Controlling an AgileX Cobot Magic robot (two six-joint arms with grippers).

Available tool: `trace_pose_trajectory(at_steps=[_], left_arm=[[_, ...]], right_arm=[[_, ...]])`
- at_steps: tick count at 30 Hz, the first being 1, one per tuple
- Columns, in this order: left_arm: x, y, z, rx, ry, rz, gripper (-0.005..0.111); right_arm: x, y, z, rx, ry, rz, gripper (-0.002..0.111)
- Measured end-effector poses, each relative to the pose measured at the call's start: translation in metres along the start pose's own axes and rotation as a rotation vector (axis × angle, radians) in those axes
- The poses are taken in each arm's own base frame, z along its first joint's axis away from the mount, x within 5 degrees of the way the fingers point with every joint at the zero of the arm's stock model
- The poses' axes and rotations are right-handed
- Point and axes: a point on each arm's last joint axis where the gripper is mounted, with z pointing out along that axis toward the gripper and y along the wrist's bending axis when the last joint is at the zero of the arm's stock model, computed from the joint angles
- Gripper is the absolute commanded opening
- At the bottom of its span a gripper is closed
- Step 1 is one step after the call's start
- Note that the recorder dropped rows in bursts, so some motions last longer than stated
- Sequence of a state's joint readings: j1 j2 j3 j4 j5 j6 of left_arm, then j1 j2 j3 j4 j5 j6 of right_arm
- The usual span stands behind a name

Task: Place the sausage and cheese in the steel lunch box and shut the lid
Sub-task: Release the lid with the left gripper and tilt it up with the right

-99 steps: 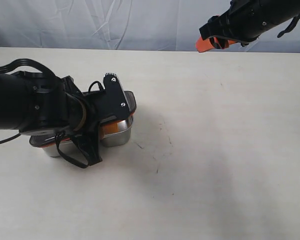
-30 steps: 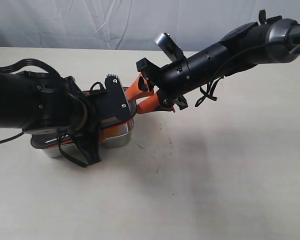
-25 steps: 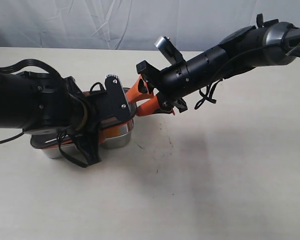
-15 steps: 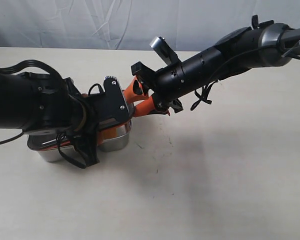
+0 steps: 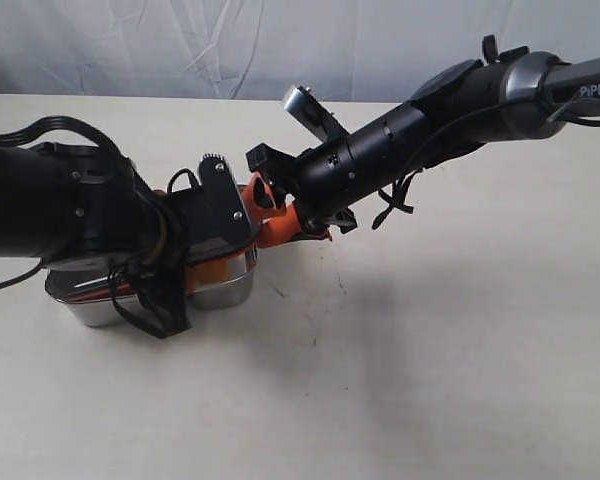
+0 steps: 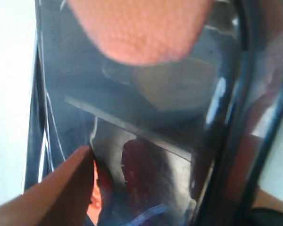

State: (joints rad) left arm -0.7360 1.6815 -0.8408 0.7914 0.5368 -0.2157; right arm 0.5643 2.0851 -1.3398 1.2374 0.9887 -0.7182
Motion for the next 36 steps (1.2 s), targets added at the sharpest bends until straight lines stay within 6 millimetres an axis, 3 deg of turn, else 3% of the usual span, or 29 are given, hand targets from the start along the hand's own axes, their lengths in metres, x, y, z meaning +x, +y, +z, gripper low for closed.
trace_pose_trajectory(at_steps=[2, 4, 10, 20, 31, 36], left_arm=[[0.0, 0.0, -0.001, 0.002, 0.002, -0.011, 0.059], [0.001, 0.0, -0.002, 0.003, 0.002, -0.014, 0.059], [0.001, 0.0, -0.002, 0.005, 0.008, -0.019, 0.059], [0.004, 0.002, -0.005, -0.006, 0.035, -0.028, 0.059], [0.005, 0.017, -0.038, -0.056, -0.035, -0.084, 0.059], [0.006, 0.02, -0.043, -0.07, -0.029, -0.091, 0.059]], right_arm=[[0.0, 0.0, 0.001, 0.001, 0.003, -0.002, 0.051], [0.001, 0.0, 0.001, 0.001, 0.005, -0.001, 0.041], [-0.001, -0.001, 0.002, 0.003, -0.01, 0.019, -0.001], [-0.002, -0.001, 0.002, 0.006, -0.027, 0.031, -0.001], [-0.005, -0.002, 0.002, 0.013, -0.059, 0.036, -0.001], [-0.005, -0.002, 0.003, 0.017, -0.057, 0.024, -0.001]])
